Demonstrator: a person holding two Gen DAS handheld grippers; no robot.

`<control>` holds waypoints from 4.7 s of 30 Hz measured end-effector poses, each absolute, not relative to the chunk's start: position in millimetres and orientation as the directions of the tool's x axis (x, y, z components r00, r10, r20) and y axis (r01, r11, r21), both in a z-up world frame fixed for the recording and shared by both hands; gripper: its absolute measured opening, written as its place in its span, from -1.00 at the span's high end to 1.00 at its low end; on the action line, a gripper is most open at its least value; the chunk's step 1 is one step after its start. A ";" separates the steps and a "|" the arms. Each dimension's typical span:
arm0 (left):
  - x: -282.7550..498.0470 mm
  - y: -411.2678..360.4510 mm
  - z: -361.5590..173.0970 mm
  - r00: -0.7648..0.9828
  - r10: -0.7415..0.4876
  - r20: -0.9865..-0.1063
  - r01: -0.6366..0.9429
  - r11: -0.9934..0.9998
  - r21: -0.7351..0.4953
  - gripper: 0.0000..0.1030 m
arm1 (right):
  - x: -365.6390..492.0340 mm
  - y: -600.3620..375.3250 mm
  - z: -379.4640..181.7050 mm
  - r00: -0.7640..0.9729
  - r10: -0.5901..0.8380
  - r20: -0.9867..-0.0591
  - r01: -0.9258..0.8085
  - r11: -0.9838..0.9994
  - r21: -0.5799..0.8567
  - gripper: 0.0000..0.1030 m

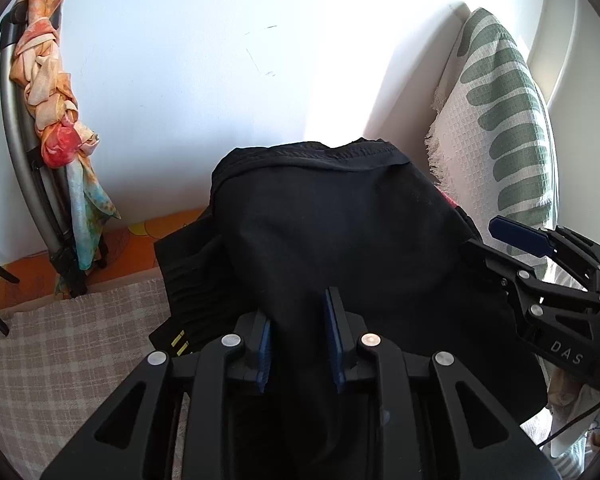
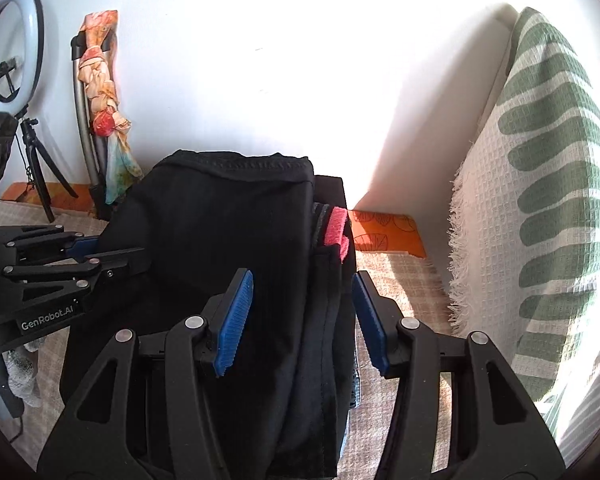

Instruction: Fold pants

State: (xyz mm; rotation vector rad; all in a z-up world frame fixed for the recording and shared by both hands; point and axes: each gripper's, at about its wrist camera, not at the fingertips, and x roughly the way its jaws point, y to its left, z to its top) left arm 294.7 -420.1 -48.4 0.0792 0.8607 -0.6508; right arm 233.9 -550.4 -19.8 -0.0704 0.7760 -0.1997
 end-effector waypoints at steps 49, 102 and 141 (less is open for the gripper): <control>88.4 -302.0 37.4 0.631 -0.522 -0.573 0.582 0.807 -0.095 -0.53 | 24.1 -464.4 27.0 0.811 -0.157 -0.563 0.254 0.962 0.097 -0.85; 15.4 -242.5 -16.5 0.658 -0.468 -0.590 0.557 0.830 -0.038 -0.53 | -22.4 -402.3 -22.8 0.821 -0.236 -0.521 0.297 0.954 0.036 -0.96; 3.0 -244.9 -5.7 0.699 -0.417 -0.581 0.517 0.856 0.009 -0.53 | -19.7 -392.5 -24.3 0.821 -0.226 -0.524 0.280 0.960 0.024 -0.96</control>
